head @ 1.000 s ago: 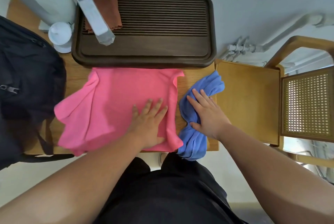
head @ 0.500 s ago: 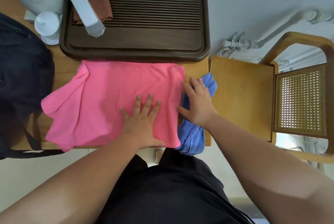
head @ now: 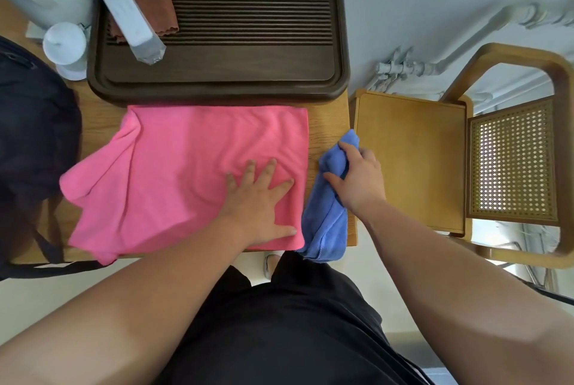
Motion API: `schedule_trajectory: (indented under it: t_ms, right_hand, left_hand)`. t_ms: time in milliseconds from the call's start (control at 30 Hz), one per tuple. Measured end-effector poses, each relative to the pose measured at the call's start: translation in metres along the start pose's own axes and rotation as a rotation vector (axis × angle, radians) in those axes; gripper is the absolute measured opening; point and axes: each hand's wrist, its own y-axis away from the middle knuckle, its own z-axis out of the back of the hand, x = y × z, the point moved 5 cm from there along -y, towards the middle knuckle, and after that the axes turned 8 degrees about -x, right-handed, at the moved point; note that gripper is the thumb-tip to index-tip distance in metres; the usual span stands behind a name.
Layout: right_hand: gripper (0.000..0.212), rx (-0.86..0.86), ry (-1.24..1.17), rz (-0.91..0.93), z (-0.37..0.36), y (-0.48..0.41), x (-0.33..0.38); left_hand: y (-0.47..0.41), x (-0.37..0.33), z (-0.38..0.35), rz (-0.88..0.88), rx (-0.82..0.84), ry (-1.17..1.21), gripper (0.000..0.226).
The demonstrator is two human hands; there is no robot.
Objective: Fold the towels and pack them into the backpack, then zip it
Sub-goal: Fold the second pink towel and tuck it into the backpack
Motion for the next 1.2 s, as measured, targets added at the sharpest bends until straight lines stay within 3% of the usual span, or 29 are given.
schedule_trajectory:
  t_ms: [67,167,267,333,400,467,533,600,700,767,867,933,1000,1067,1200]
  right_hand:
    - [0.040,-0.093,0.009,0.040,0.014,0.001,0.000]
    - [0.024,-0.119,-0.040,0.126,0.042,0.007,0.017]
    - [0.019,-0.091,-0.164,0.171,0.072,0.011,0.051]
    - [0.020,-0.066,-0.234,0.164,0.090,0.007,0.073]
    - [0.013,-0.055,-0.390,0.108,0.107,0.000,0.088]
    - [0.016,-0.121,-0.606,0.037,0.125,-0.007,0.092]
    - [0.050,-0.097,-0.751,0.036,0.132,-0.012,0.092]
    - [0.078,0.071,-0.850,0.087,0.126,-0.015,0.092]
    - [0.081,0.293,-0.853,0.171,0.114,-0.015,0.093]
    - [0.075,0.251,-0.757,0.193,0.113,-0.018,0.101]
    - [0.055,0.054,-0.665,0.179,0.123,-0.038,0.125]
    - [0.066,-0.015,-0.505,0.212,0.121,-0.059,0.140]
    - [0.078,0.022,-0.321,0.262,0.108,-0.079,0.154]
    - [0.084,0.043,-0.210,0.230,0.091,-0.094,0.159]
    - [0.088,-0.097,-0.028,0.016,0.067,-0.095,0.139]
  left_hand:
    - [-0.003,-0.004,0.009,0.024,0.002,0.012,0.100]
    - [-0.010,-0.018,0.022,0.037,-0.070,0.143,0.105]
    - [-0.017,-0.042,0.050,-0.082,-0.231,0.558,0.116]
    - [-0.020,-0.056,0.075,-0.172,-0.297,0.898,0.104]
    - [-0.025,-0.061,0.095,-0.151,-0.294,1.164,0.080]
    - [-0.033,-0.056,0.107,-0.045,-0.295,1.299,0.048]
    - [-0.040,-0.047,0.122,0.063,-0.368,1.351,0.021]
    - [-0.046,-0.036,0.140,0.170,-0.473,1.399,0.015]
    - [-0.053,-0.021,0.166,0.293,-0.573,1.522,0.017]
    - [-0.061,-0.008,0.179,0.350,-0.584,1.610,0.014]
    - [-0.073,0.010,0.189,0.371,-0.490,1.694,0.026]
    - [-0.076,0.021,0.182,0.380,-0.448,1.605,0.019]
    - [-0.071,0.033,0.164,0.420,-0.467,1.376,0.013]
    - [-0.063,0.047,0.134,0.466,-0.461,1.211,0.027]
    - [-0.041,0.058,0.069,0.314,-0.193,0.665,0.060]
